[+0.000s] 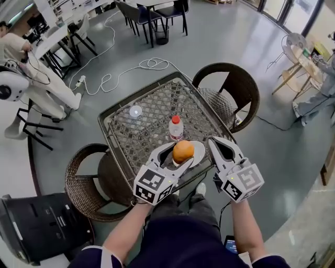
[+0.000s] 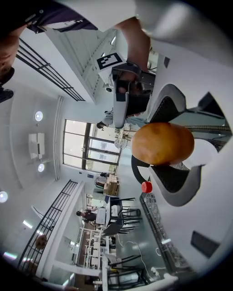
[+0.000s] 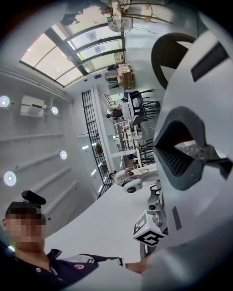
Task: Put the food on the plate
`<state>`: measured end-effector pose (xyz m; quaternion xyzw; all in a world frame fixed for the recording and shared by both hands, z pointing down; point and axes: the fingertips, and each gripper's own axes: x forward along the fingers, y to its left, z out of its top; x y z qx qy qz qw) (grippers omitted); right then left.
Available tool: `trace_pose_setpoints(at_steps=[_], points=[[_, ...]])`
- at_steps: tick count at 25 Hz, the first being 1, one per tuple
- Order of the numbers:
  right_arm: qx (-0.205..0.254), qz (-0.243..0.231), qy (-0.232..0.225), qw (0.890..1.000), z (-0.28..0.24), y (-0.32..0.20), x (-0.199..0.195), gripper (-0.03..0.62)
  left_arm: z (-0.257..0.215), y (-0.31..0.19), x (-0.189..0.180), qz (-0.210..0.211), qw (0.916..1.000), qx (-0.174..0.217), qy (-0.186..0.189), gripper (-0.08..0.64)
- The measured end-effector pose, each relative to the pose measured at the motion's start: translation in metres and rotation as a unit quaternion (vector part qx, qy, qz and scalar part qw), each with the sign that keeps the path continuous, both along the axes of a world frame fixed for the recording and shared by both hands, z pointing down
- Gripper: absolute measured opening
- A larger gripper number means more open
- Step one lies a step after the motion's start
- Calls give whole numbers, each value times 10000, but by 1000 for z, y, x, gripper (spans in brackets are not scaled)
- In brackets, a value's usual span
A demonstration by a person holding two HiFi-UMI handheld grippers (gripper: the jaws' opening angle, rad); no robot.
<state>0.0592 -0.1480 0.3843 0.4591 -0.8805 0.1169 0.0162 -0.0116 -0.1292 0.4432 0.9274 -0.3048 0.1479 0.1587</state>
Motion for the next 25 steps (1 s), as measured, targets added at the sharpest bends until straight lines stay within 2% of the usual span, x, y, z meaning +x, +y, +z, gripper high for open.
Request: trace_pose_setpoints(at_steps=[9,13,25], points=[[-296,-435,13,9986,41,-3,14,3,56,-11,20,-295,9964,-208,-771,299],[-577,-466,-25,9972,68,-8,31,3,96,-16,32,-285,9910,-418,-1242,299],[-1165,-518,315,9913,126,-10,33,3,183,-26,33,-222,9745,-1113,-1938,299]])
